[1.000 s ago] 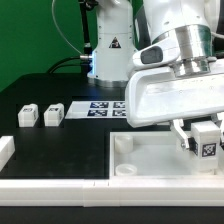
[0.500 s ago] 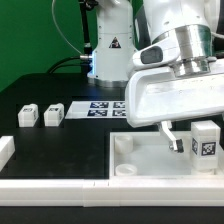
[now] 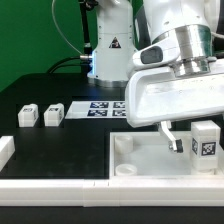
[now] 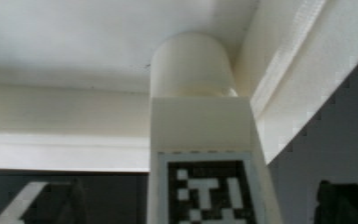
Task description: Assemble one leg
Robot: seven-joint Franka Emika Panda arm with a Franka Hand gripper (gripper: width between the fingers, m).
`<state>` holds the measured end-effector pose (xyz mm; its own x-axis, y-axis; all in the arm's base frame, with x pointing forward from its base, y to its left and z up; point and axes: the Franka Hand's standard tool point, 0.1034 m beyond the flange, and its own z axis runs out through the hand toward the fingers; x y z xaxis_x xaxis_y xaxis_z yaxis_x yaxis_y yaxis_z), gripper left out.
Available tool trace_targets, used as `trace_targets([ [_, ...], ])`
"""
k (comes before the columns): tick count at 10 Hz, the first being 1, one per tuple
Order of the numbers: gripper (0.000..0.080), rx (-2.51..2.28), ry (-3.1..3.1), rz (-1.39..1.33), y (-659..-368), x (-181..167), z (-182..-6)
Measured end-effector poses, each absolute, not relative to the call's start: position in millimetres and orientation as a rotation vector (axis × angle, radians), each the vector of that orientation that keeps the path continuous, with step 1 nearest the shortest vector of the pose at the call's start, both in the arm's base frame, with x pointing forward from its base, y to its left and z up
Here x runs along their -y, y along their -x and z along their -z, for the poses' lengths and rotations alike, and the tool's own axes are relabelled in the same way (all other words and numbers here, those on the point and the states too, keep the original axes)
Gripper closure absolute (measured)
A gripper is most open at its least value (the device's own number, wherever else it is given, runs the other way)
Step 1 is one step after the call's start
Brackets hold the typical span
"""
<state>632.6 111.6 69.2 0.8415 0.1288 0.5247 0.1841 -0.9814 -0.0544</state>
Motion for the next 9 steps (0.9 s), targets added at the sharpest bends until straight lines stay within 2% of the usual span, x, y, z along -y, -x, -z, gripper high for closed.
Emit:
trace_targets([
  [2,0.0150,0.265,2.943,0.697,-635.5,-108.2,-97.1],
  [3,0.0150,0.263,2.943,0.715,-638.0,-105.7,-100.3],
  [4,0.0150,0.262,2.958,0.614,-633.2,-107.1,-90.3],
  [9,0.0150,0.277,2.953,-0.189,-631.3,-126.1,-87.5],
])
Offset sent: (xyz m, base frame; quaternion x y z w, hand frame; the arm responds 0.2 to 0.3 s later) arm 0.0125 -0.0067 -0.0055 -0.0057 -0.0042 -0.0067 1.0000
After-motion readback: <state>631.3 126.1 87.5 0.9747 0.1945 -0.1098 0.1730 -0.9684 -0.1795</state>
